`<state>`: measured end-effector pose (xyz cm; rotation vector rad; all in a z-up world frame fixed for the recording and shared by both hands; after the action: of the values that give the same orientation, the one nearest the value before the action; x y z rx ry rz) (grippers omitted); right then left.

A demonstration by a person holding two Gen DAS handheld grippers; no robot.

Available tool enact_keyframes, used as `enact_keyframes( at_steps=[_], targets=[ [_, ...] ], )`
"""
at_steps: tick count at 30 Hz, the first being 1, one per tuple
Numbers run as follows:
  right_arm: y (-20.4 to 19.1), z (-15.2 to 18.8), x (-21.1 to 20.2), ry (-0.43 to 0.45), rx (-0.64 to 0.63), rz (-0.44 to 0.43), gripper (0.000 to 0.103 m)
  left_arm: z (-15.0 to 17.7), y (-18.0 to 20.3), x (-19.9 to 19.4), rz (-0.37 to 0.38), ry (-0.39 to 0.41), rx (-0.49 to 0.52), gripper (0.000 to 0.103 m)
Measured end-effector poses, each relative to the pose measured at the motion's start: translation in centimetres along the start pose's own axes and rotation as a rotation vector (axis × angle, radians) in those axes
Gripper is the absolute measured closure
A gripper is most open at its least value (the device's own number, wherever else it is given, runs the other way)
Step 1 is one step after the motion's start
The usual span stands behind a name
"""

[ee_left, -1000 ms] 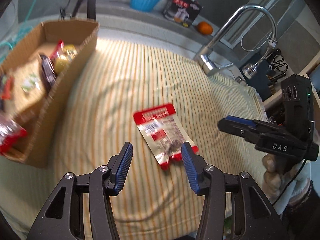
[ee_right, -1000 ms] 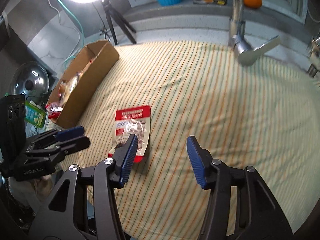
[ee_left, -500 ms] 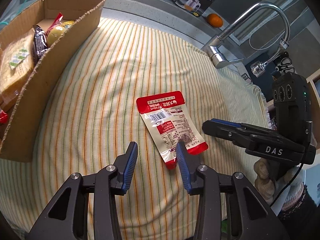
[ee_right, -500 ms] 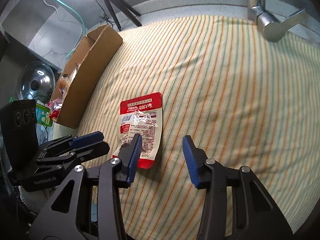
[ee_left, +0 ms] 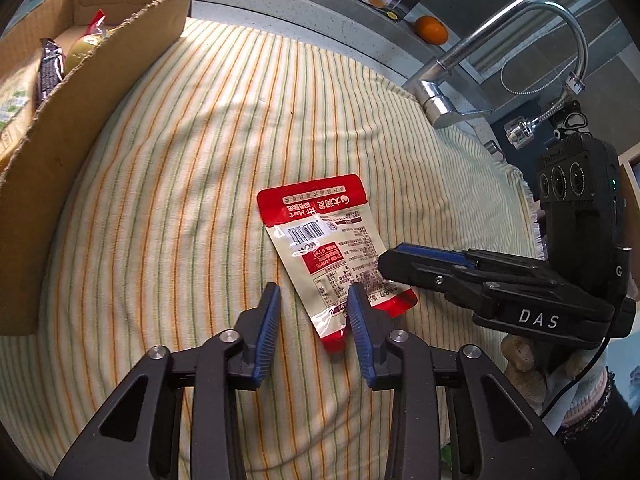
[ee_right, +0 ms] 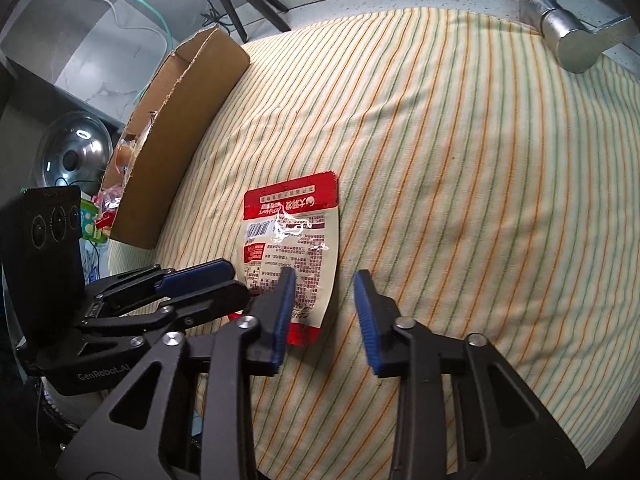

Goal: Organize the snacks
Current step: 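Close the left tool on the red-and-white meat bag and lift it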

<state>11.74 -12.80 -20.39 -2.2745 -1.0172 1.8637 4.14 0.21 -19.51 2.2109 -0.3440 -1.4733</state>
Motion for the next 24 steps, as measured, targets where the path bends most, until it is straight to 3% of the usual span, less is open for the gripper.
enact_keyframes(
  at_steps=[2,11,13,17,21,24],
  targets=[
    [-0.2,0.0,0.3,-0.01,-0.01,-0.001,0.078,-0.1,0.2,0.1,0.009,-0.005,0.004,0.078],
    [-0.6,0.0,0.4,-0.016,-0.021,0.008,0.089,0.0,0.4,-0.3,0.013,0.009,0.009,0.079],
    [-0.7,0.1,0.2,-0.015,-0.015,-0.015,0.094,0.0,0.9,-0.3,0.038,0.004,0.016,0.093],
    [-1.6,0.2,0.3,-0.016,-0.047,0.036,0.094,0.0,2.2,-0.4,0.012,0.019,0.074,0.093],
    [-1.9,0.1,0.5,-0.013,-0.054,0.039,0.095,-0.5,1.3,-0.9,-0.03,0.056,0.038,0.093],
    [-1.4,0.2,0.7,-0.018,-0.043,0.037,0.095,-1.0,-0.6,-1.5,-0.018,0.064,-0.029,0.093]
  ],
)
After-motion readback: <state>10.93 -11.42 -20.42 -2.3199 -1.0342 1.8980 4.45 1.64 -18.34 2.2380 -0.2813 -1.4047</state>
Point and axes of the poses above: each gripper's, at about its wrist camera, not at the fingertips, and x roughly the way its jaws point, y to its right, z to its underside, the point moved 2 cm from there along x, roughly the way its jaws point, and after that the axes turned 3 degrees about z, right-handed, at the moved point
